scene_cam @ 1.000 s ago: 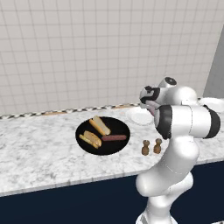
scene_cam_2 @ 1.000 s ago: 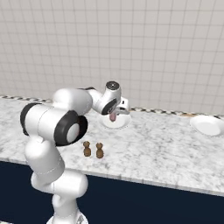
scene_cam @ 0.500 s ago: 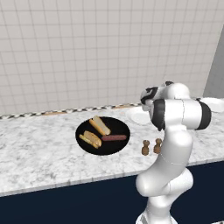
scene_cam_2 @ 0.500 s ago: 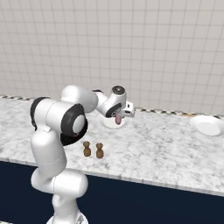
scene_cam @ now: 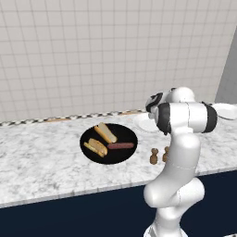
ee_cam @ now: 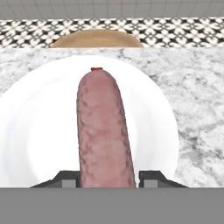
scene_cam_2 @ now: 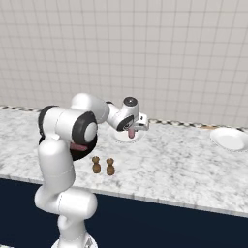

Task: Place one bun and one sausage from the bowl on each plate.

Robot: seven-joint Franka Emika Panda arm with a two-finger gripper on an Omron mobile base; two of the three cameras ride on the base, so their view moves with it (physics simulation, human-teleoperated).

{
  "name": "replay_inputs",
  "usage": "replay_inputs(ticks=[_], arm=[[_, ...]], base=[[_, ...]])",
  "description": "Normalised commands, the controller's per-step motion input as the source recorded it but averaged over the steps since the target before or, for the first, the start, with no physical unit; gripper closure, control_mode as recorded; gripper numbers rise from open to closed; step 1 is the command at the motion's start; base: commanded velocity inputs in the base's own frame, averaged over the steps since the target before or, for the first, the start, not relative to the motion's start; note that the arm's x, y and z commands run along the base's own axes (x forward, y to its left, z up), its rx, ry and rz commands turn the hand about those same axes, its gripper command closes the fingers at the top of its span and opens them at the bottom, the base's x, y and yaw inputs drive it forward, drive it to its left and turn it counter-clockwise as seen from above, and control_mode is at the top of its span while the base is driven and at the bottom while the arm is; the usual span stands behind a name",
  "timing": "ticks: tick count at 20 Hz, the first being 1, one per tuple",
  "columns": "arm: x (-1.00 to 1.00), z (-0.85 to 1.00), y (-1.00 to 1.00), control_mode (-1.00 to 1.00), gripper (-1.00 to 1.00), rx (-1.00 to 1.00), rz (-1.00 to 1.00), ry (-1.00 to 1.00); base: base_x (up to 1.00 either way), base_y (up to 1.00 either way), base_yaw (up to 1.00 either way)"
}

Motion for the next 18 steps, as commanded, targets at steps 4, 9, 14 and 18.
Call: replay_inputs(ticks=[4, 9, 14, 18], arm=[[0.02, -0.23, 0.0, -1.0, -1.0, 0.0, 0.0, 0.06], [0.0, -0.09, 0.0, -1.0, -1.0, 0.0, 0.0, 0.0], [0.0, 0.0, 0.0, -1.0, -1.0, 0.0, 0.0, 0.0], [0.0, 0.06, 0.03, -1.0, -1.0, 0.0, 0.0, 0.0]], base=[[0.0, 0.0, 0.0], [0.0, 0.0, 0.0], [0.0, 0.0, 0.0], [0.0, 0.0, 0.0]])
